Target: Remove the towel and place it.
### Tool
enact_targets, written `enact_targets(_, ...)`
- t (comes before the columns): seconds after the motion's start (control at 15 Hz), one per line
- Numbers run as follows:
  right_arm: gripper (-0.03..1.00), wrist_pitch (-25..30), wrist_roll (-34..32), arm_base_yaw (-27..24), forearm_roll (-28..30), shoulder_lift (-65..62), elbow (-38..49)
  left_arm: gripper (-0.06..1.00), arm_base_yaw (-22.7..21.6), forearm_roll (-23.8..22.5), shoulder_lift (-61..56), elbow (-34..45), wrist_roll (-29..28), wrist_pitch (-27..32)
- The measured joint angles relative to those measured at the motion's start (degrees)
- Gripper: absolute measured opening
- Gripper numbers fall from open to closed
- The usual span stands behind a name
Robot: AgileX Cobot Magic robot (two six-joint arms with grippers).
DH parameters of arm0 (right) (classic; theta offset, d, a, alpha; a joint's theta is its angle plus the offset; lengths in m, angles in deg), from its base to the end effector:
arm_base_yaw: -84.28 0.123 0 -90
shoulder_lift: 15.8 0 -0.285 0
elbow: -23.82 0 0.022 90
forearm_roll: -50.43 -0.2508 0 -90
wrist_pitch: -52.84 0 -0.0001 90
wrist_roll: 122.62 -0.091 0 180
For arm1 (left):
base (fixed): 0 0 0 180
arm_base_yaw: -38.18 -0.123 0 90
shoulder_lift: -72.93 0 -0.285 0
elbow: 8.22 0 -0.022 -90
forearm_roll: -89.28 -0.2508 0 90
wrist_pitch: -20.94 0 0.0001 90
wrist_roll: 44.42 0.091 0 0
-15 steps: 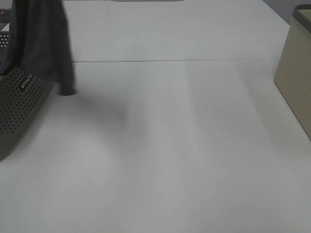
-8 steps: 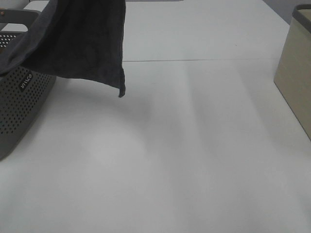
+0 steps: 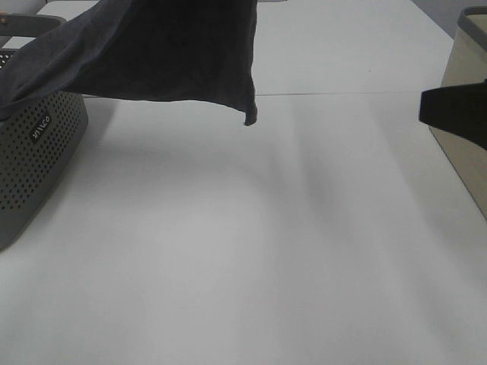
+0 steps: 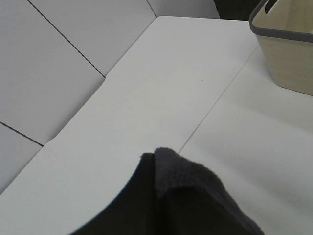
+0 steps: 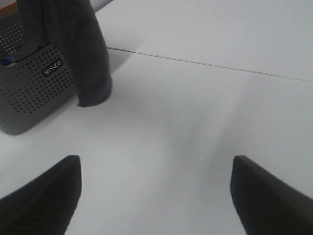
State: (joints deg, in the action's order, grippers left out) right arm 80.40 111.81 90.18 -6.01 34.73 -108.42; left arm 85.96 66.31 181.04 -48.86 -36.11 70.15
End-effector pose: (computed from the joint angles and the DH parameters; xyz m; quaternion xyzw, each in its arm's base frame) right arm 0.1422 0.0500 0.2939 -0.1576 0.8159 0.1867 0.5241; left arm 0.2827 -0.2715 0.4744 0.4201 0.7213 0.0114 0.5505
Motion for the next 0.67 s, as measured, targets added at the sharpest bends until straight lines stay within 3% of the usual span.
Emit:
enact_targets(0.13,0.81,0.00,11.57,0.00,-11.80,4.87,0.00,0.00,0.00,0.52,0.97,0.00,-0.11,-0.11)
enact_targets(0.33,0.81,-0.17,22.80,1.32,-23.72,9.91,0.00,0.00,0.00,0.52,2.46,0.00,-0.23,-0.69)
enact_targets(0.47,0.80,-3.09,28.48,8.48,-29.97,14.55,-1.78,0.00,0.00,1.03,3.55,0.00,-0.23,-1.49)
enact_targets(0.53,0.80,-11.75,29.51,16.39,-31.97,19.60,-5.33,0.00,0.00,2.23,3.90,0.00,-0.29,-1.83)
enact_targets(0.67,0.80,-16.04,29.79,22.06,-32.26,24.87,-8.25,0.00,0.00,2.52,3.90,0.00,-0.46,-2.81)
